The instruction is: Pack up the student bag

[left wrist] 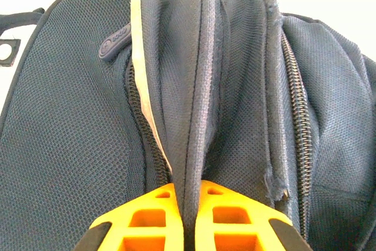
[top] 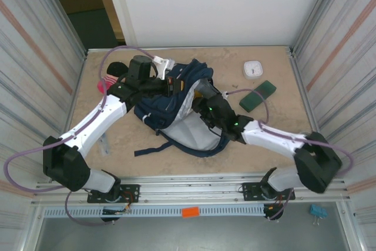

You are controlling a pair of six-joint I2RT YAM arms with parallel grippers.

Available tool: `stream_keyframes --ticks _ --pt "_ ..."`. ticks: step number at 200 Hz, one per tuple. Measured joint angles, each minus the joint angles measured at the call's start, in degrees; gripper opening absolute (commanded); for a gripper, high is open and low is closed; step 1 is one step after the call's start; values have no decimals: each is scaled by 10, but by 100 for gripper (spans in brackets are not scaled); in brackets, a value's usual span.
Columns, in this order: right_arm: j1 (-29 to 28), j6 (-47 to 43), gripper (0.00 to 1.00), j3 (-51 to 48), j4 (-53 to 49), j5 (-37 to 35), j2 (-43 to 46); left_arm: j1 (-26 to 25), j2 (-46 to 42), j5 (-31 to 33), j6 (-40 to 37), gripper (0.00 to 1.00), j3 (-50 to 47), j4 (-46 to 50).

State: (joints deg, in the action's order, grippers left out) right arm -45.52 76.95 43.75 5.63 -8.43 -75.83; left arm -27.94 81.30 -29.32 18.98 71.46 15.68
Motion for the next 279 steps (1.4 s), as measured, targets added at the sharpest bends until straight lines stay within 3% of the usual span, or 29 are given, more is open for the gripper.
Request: stream_keyframes --ticks 48,109,149,176,206,233,279 --pt "28 -90 69 -16 -139 -14 174 -5 0 28 -53 0 -12 23" --pt "86 -183 71 -24 -226 -12 285 -92 18 101 -145 6 -66 36" --pt "89 -221 73 -27 -237 14 291 -146 94 145 -176 27 -118 15" --pt "96 -257 72 -47 -207 55 295 -168 141 169 -178 48 -118 21" --pt "101 -322 72 -56 -193 100 288 -166 132 185 -167 64 -101 41" --pt "97 -435 73 -45 -188 147 261 -138 71 185 -145 77 -90 42" --pt "-16 -753 77 72 -253 192 135 -10 -78 158 -55 79 -105 29"
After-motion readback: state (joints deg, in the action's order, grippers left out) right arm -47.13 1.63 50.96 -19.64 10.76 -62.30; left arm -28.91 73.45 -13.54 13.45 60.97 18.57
